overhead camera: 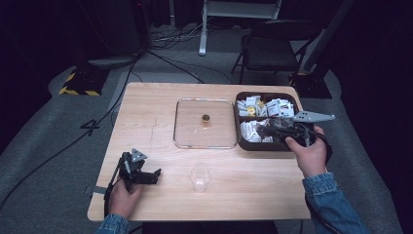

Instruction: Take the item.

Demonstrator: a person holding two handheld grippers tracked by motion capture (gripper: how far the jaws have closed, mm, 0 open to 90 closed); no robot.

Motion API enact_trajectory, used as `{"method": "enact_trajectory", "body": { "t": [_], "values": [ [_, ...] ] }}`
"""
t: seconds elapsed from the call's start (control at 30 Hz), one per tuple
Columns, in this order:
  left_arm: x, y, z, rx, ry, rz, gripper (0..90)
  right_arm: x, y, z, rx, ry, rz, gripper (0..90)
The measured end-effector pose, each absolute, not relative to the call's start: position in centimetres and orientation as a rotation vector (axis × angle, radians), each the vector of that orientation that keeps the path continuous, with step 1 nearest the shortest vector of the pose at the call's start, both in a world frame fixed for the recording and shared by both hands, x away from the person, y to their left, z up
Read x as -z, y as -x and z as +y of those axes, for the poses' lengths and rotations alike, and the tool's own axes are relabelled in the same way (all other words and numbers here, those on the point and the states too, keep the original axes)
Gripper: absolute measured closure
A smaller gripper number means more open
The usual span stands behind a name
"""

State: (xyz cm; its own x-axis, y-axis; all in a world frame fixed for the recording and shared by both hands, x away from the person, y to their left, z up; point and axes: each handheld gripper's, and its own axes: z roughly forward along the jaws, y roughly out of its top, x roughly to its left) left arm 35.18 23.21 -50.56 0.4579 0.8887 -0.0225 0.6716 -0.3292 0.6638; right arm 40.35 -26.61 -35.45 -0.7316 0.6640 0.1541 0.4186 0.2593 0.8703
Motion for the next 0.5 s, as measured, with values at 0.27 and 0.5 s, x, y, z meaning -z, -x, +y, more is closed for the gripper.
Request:
{"method": "enact_trajectory", "body": {
  "t": [0.27,0.5],
  "values": [
    [50.6,-35.3,23.2,-0.462,-2.102,1.295,0.2,34.7,-39.0,-23.3,-1.519,-0.909,2.352,89.9],
    [50.6,-35.3,23.2,-0.462,-2.102,1.294,0.2,34.4,-37.8,-20.1,-1.569,-0.814,2.418,90.0]
  ]
}}
